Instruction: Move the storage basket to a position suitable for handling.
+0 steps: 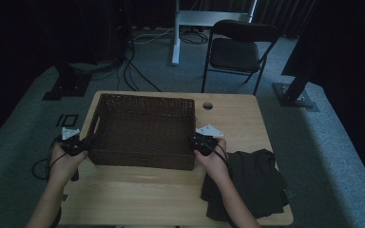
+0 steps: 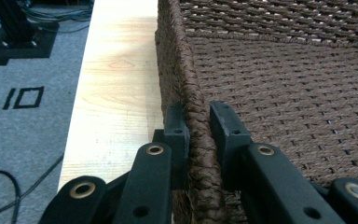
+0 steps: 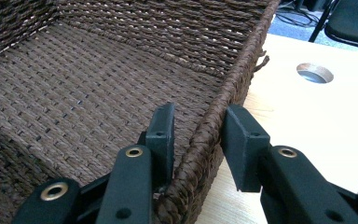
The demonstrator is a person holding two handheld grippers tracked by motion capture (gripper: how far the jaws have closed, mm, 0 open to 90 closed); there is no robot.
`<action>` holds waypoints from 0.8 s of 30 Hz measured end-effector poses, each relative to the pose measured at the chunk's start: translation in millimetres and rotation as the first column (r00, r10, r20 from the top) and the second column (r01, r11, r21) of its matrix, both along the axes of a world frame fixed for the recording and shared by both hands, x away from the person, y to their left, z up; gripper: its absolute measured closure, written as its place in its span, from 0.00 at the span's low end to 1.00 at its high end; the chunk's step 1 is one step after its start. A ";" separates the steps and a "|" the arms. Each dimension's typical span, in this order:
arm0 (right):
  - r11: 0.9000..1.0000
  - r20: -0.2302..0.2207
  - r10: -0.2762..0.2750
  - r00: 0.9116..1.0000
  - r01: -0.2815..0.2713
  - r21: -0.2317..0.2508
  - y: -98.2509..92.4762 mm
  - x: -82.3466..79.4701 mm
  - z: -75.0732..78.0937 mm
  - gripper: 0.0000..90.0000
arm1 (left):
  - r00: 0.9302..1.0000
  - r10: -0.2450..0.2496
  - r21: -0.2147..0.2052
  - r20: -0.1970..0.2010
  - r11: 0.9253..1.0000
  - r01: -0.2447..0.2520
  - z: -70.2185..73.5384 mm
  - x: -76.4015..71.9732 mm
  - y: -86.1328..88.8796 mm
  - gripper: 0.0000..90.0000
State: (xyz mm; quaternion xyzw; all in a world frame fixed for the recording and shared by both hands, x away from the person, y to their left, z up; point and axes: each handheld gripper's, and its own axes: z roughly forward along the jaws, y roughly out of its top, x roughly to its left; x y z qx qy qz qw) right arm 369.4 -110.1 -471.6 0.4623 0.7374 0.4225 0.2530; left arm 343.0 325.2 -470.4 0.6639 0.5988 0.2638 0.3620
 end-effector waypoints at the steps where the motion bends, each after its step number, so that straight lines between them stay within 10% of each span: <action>1: 1.000 0.000 0.000 1.000 0.000 0.000 0.0 0.0 0.0 0.72 | 1.000 0.000 0.000 0.000 1.000 0.000 0.0 0.0 0.0 0.87; 24: 0.999 -0.019 0.018 1.000 -0.017 0.040 -0.5 -34.7 -1.4 0.72 | 1.000 -0.010 -0.016 -0.009 1.000 0.010 0.1 -43.7 5.5 0.87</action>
